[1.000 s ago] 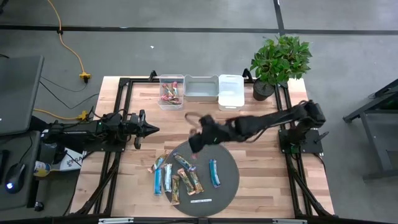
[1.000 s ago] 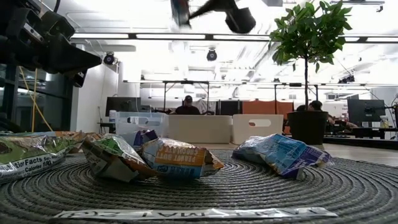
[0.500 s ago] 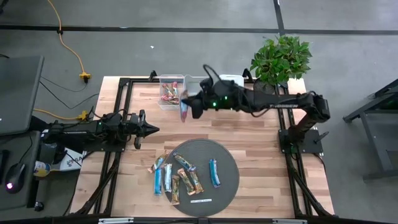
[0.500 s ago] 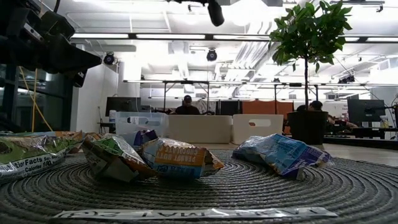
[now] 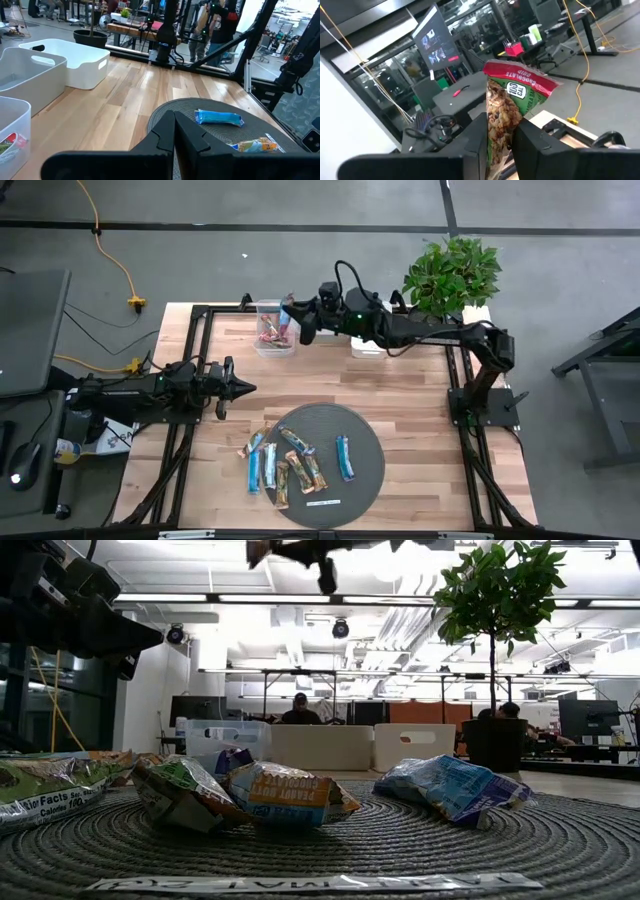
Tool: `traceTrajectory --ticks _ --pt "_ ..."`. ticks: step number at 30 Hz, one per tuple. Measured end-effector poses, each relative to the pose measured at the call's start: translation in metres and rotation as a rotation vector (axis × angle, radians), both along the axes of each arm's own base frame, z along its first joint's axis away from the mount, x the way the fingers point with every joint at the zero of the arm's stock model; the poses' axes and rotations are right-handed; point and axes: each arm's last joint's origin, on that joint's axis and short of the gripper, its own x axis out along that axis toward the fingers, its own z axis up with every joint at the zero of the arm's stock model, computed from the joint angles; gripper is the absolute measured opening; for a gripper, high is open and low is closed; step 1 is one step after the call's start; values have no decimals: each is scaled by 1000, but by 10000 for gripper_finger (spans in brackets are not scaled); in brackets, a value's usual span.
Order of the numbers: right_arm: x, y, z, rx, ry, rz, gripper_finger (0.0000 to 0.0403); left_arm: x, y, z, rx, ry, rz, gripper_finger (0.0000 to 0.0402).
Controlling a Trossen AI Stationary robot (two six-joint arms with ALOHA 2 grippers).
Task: Pick and place Granola Bars by type
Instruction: Put the red granola bar into the transparent bin
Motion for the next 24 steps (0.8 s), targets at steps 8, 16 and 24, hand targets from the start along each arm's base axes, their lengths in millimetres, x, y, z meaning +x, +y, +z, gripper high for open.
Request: traceTrajectory --ticks 8,16,24 --pt "24 -32 -42 6 -19 48 60 0 0 0 0 0 0 0" --pt "39 -59 -75 67 -20 34 60 0 0 0 0 0 0 0" --pt "83 -70 -66 40 1 139 60 0 0 0 0 0 0 0"
